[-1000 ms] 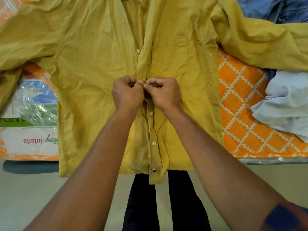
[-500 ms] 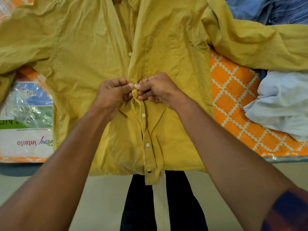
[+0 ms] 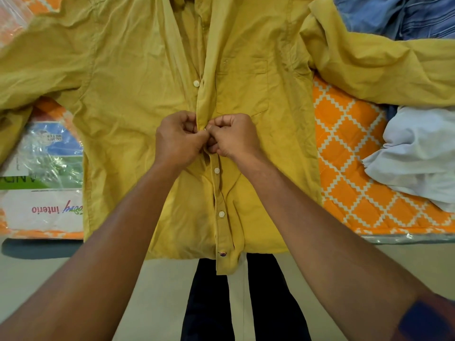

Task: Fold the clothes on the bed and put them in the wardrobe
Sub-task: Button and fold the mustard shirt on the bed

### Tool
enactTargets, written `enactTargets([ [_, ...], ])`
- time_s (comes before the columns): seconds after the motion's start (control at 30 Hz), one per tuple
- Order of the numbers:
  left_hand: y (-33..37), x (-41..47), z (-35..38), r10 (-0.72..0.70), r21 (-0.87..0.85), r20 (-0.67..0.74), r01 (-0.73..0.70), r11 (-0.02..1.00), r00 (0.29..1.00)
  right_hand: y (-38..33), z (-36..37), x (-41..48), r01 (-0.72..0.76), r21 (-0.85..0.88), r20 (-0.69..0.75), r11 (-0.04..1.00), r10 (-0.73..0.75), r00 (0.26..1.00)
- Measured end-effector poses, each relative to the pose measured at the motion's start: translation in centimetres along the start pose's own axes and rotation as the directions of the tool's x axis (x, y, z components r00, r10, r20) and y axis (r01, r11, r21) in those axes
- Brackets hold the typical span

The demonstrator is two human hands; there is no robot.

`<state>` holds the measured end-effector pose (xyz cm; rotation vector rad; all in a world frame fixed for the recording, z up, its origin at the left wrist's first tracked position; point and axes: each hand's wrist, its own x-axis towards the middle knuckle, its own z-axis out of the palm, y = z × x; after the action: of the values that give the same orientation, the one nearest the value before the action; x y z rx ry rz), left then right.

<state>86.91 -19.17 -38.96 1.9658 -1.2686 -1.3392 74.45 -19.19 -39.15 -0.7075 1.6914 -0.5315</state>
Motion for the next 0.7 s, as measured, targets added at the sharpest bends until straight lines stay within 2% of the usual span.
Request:
enactTargets([
  [0.1, 0.6, 0.2, -0.2, 0.081, 0.164, 0.043, -0.087, 0.983, 0.996, 0.4, -0.4, -0.4, 0.078, -0.023, -0.136, 0.997, -0.080, 0.987],
  [0.17, 1.3, 0.7, -1.1, 0.133, 0.175, 0.051, -0.140, 0.975, 0.990, 0.0, -1.1, -0.5, 0.190, -0.075, -0.261, 0.979, -0.203, 0.944],
  [0.27, 2.9, 1.9, -2.9, 0.232, 0.168, 0.047, -0.236, 0.957, 0.972, -2.5, -1.8, -0.2, 0.349, -0.113, -0.319, 0.930, -0.366, 0.874],
  [0.37, 3.7, 4.0, -3.9, 0.253, 0.206, -0.016, -0.245, 0.947, 0.967, -5.4, -1.5, 1.1, 0.452, -0.280, -0.235, 0.847, -0.517, 0.823],
  [0.43, 4.2, 5.5, -4.1, 0.263, 0.231, -0.027, -0.250, 0.940, 0.964, -6.9, -0.8, 2.4, 0.467, -0.493, -0.099, 0.735, -0.580, 0.809],
  [0.53, 4.4, 7.1, -3.5, 0.286, 0.323, 0.091, -0.300, 0.898, 0.954, -7.8, -0.5, 3.7, 0.379, -0.733, 0.034, 0.565, -0.527, 0.849],
  [0.63, 4.3, 7.9, -2.7, 0.270, 0.324, 0.080, -0.281, 0.904, 0.960, -7.4, -1.0, 3.9, 0.293, -0.810, 0.022, 0.508, -0.473, 0.881],
  [0.7, 4.2, 8.0, -2.2, 0.268, 0.309, 0.055, -0.271, 0.912, 0.962, -7.0, -1.5, 3.7, 0.266, -0.812, -0.009, 0.520, -0.468, 0.884],
])
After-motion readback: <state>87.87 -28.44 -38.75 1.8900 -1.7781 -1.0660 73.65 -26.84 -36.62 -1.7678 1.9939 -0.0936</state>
